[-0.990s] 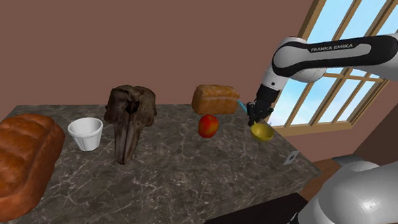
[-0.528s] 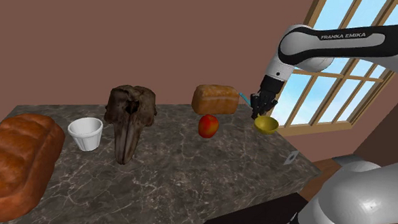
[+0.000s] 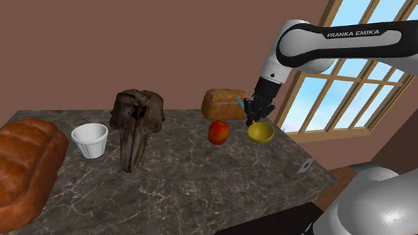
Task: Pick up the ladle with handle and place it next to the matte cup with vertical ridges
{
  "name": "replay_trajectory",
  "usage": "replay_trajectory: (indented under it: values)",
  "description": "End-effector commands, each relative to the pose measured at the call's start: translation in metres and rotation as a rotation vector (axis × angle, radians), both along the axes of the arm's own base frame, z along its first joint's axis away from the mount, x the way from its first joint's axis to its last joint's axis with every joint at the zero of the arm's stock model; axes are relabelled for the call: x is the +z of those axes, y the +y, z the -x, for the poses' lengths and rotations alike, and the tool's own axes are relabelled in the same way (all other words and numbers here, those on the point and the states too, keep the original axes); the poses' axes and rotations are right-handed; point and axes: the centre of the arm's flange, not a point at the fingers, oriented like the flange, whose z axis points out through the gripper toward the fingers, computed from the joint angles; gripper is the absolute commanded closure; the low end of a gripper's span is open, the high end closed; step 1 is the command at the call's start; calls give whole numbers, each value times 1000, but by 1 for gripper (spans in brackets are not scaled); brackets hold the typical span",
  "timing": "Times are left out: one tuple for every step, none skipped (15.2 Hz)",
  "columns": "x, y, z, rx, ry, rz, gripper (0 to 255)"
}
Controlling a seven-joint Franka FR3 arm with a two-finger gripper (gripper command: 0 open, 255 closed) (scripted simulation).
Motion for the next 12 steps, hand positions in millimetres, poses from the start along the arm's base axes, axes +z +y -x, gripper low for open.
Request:
replay_trajectory:
  values:
    - [1,27,-9,-1,0,-1,255]
    - [1,40,-13,-1,0,-1,255]
    - [1,53,-16,-1,0,-1,255]
    - [1,65,-20,-1,0,-1,255]
    - [1,78,-23,-1,0,-1,255]
    - [1,91,-27,-1,0,-1,255]
    - [1,104,-30,-1,0,-1,255]
    - [1,116,-34,-1,0,-1,255]
    - [1,129,-37,-1,0,-1,255]
    - [1,142,-41,-1,0,-1,255]
    - [1,154,-45,-1,0,-1,255]
    - [1,167,-48,-1,0,-1,255]
